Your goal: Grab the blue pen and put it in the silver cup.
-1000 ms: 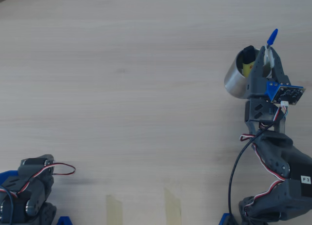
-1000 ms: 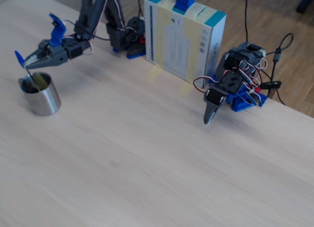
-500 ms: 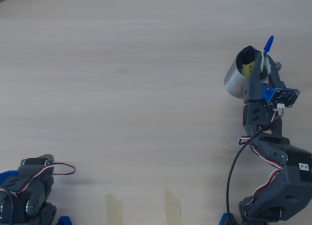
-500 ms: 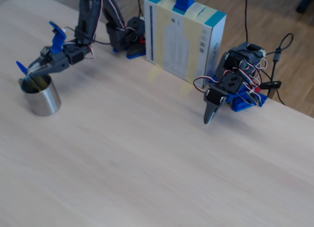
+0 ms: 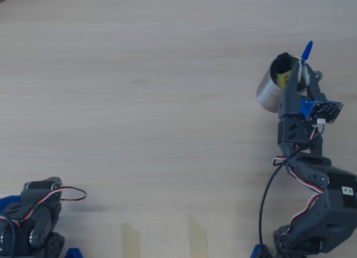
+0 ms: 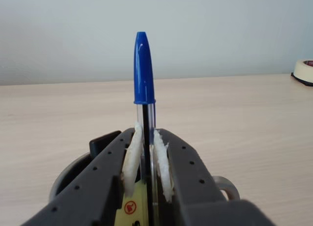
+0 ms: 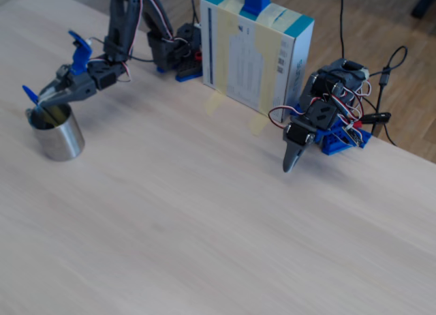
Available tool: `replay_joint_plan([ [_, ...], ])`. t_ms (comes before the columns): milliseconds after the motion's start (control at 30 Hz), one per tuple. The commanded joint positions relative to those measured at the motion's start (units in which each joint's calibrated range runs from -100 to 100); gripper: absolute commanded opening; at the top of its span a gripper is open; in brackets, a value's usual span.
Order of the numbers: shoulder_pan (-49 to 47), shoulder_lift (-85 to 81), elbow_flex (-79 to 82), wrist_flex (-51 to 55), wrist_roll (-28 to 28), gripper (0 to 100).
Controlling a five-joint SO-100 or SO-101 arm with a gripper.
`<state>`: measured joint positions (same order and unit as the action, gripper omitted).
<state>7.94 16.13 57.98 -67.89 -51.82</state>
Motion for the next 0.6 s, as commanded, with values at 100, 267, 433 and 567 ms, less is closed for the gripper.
replay_joint_plan([
  [100,-0.18,-0.50,-1.88,-0.20,0.17,2],
  [267,-0.35,-0.92,-1.79,0.66,0.17,2],
  [433,-0.44,-1.09,-1.79,2.55,0.17,2],
  [567,-0.53,-1.09,-1.79,2.55,0.22,2],
])
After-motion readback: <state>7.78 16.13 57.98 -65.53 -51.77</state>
